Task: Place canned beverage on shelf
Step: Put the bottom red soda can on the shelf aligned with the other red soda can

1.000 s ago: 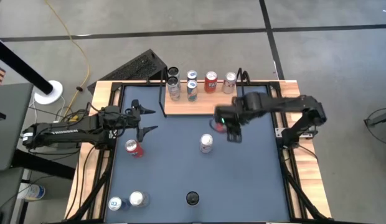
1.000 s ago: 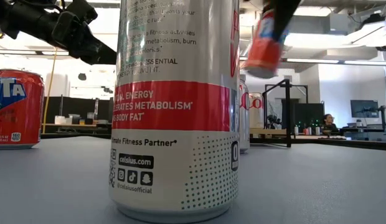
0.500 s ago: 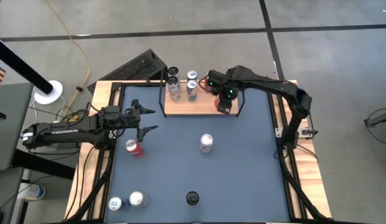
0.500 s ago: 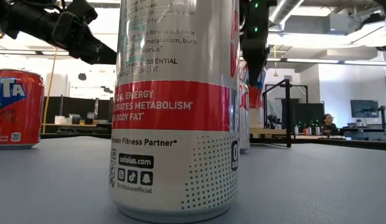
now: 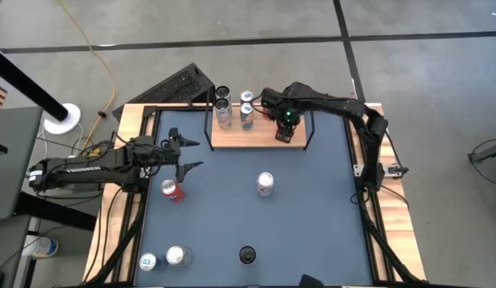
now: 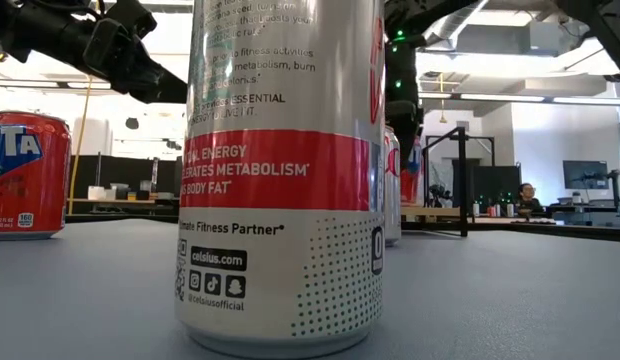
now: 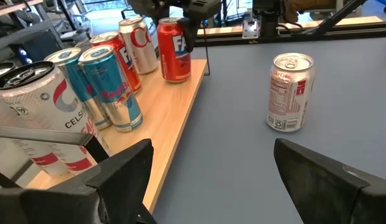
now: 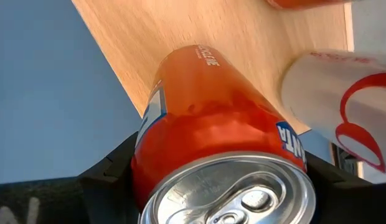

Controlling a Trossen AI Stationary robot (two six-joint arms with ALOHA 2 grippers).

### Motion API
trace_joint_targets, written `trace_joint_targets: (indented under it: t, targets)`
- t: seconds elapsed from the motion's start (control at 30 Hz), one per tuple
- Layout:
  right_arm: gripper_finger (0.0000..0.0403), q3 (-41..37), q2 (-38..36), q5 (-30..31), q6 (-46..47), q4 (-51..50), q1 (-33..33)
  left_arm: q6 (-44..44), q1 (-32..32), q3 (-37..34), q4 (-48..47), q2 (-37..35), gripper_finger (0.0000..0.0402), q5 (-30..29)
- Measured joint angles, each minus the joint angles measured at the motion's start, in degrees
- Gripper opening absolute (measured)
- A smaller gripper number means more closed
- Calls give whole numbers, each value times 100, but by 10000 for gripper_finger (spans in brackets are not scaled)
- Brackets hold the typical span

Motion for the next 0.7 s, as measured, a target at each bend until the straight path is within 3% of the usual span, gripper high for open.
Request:
trace_joint_targets:
  t: [0.27,0.7]
  targets:
    - [278,9,46,18,-77,78,75,21,0,0,-2,0,322,0]
    - [389,422,68,338,-151,245,510,18,0,0,-7,0,322,2]
